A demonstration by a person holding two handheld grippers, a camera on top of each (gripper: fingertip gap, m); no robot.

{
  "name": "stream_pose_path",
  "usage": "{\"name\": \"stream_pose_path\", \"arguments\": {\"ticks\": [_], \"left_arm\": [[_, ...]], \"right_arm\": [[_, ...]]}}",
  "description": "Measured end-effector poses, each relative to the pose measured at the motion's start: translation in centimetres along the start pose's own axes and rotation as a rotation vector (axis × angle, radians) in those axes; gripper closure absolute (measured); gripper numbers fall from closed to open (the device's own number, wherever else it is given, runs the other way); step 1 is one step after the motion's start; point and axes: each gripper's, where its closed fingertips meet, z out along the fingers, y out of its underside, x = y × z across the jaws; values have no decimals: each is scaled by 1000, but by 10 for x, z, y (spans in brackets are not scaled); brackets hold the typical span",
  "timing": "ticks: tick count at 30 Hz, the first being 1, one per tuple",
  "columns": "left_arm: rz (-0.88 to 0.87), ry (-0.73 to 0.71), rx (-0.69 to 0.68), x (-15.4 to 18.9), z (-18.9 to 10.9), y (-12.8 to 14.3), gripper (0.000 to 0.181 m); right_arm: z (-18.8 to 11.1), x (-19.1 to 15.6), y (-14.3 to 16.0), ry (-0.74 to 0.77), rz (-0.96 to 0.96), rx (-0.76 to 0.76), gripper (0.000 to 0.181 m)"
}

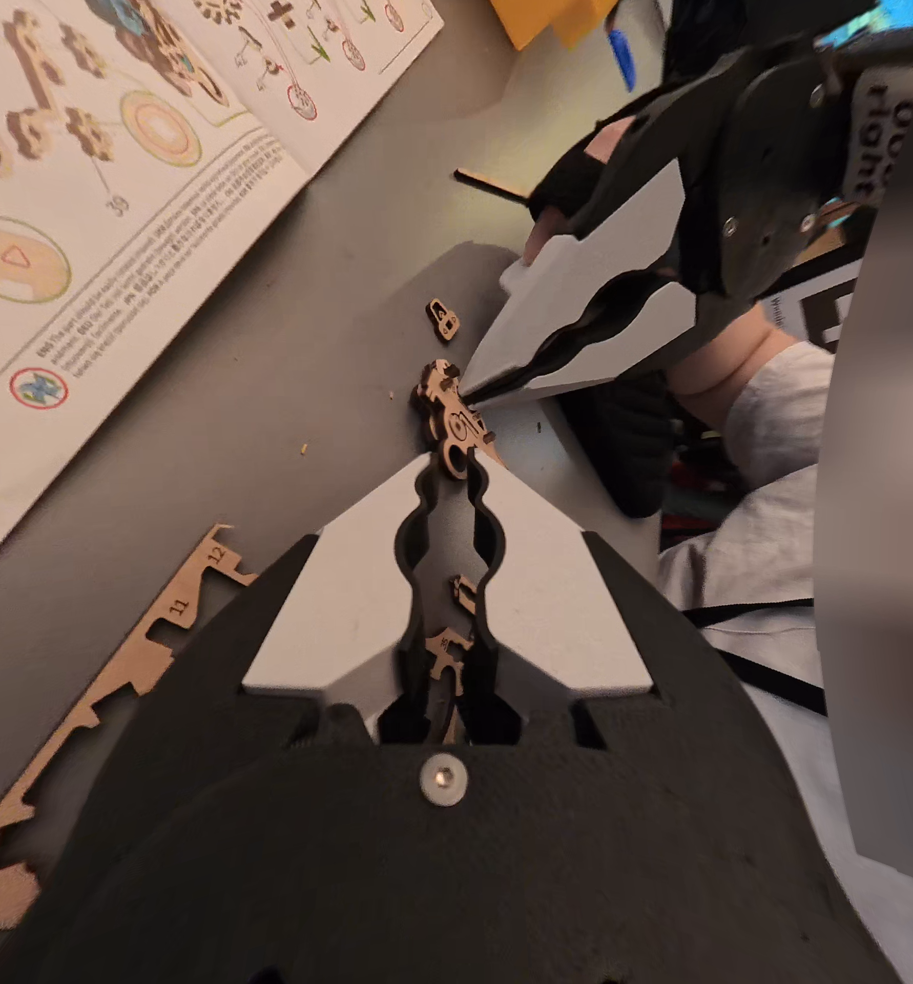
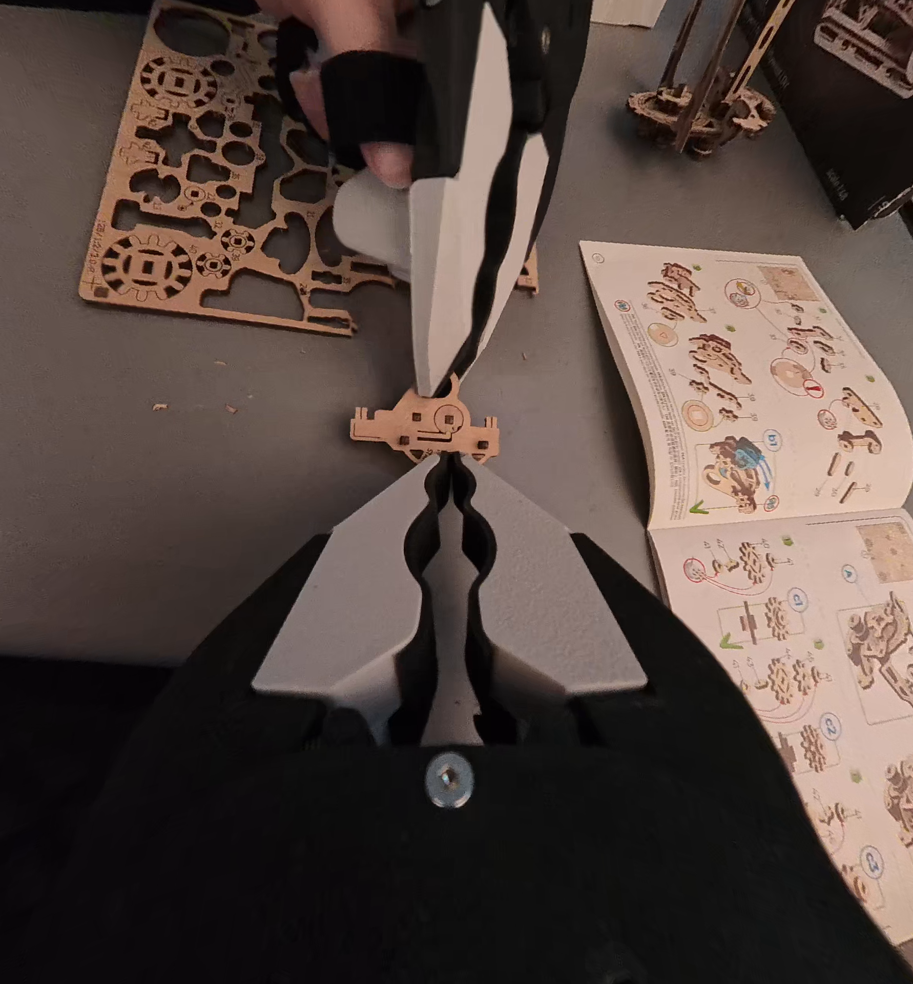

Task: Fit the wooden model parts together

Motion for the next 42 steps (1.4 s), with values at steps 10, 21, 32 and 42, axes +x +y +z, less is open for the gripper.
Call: {"name": "stream_pose_path", "arguments": {"ticks": [10, 21, 32, 42], "left_arm": [[-61, 49, -55, 2, 0, 6, 175], [-116, 31, -81, -3, -1, 5, 173], [-110, 27, -72, -4, 0, 3, 173], [220, -177, 53, 2, -18, -21, 158]], "right_arm": [[-10, -5, -16, -68, 10, 30, 181], [-7, -6, -16, -78, -1, -5, 181], [-2, -3, -8, -73, 26, -36, 181], [3, -8, -7, -104, 79, -23, 181]]}}
